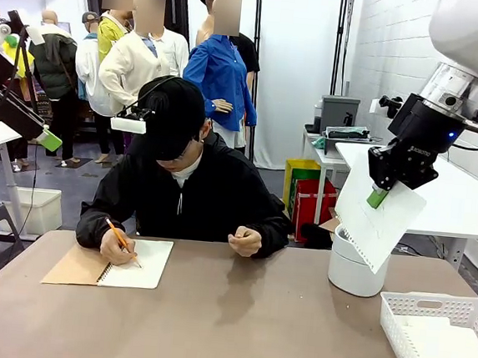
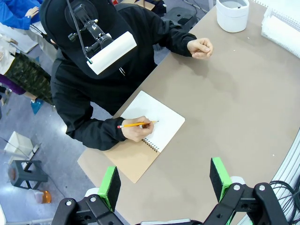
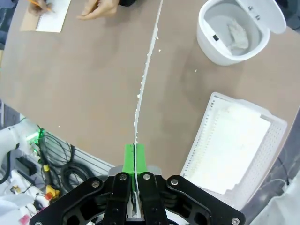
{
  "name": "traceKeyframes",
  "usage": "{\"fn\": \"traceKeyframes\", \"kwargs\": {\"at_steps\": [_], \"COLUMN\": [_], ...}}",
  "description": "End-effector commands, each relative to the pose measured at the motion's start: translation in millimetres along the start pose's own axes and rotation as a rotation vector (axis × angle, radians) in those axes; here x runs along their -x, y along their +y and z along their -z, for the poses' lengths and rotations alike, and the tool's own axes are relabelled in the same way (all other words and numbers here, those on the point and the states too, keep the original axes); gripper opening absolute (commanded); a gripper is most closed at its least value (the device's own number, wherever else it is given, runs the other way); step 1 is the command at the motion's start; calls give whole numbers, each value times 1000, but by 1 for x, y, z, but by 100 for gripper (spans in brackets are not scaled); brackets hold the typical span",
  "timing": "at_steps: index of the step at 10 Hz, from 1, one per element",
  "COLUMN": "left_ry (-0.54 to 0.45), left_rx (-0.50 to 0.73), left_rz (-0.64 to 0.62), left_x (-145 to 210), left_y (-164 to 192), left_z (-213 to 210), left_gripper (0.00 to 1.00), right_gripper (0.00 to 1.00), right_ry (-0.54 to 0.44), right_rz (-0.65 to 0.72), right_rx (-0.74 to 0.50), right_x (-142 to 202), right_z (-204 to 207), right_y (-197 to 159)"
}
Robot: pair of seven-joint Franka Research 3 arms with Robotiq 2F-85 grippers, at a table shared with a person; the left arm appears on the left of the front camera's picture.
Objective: Sort the paper based on its condition.
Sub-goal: If a person hands you a paper, place it in the Organizing basket , and if it's crumpled, put it in the Trash can.
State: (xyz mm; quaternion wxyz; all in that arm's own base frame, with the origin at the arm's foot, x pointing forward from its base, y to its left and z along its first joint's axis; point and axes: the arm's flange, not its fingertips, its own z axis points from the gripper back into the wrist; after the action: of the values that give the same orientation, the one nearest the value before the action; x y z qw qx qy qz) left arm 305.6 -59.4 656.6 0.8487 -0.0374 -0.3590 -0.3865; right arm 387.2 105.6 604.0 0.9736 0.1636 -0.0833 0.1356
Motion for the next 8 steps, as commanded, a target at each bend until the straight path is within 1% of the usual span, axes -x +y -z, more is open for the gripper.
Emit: {"fn": "traceKeyframes", "kwargs": {"at_steps": [1, 3, 4, 5, 6, 7, 8], "left_ry": [-1, -1, -1, -1, -1, -1, -1], "left_rx": [1, 1, 1, 1, 1, 1, 1], "left_rz": [0, 0, 0, 0, 0, 0, 0], "left_x": [0, 0, 0, 0, 0, 0, 0], "left_y": [0, 0, 0, 0, 0, 0, 0], "left_z": [0, 0, 0, 0, 0, 0, 0], "left_gripper": [100, 100, 100, 100, 100, 100, 100], "right_gripper": [0, 0, 0, 0, 0, 0, 0], "right_ry": [-1, -2, -7, -25, -26, -27, -12], "right_rz": [-2, -6, -17, 7, 32, 65, 132], "right_rx": [17, 1, 14, 9, -11, -16, -21], "right_x": [0, 0, -2, 7, 31, 43, 58], "right_z": [0, -1, 5, 16, 24, 35, 56], "right_y": [5, 3, -6, -21, -32, -50, -68]}}
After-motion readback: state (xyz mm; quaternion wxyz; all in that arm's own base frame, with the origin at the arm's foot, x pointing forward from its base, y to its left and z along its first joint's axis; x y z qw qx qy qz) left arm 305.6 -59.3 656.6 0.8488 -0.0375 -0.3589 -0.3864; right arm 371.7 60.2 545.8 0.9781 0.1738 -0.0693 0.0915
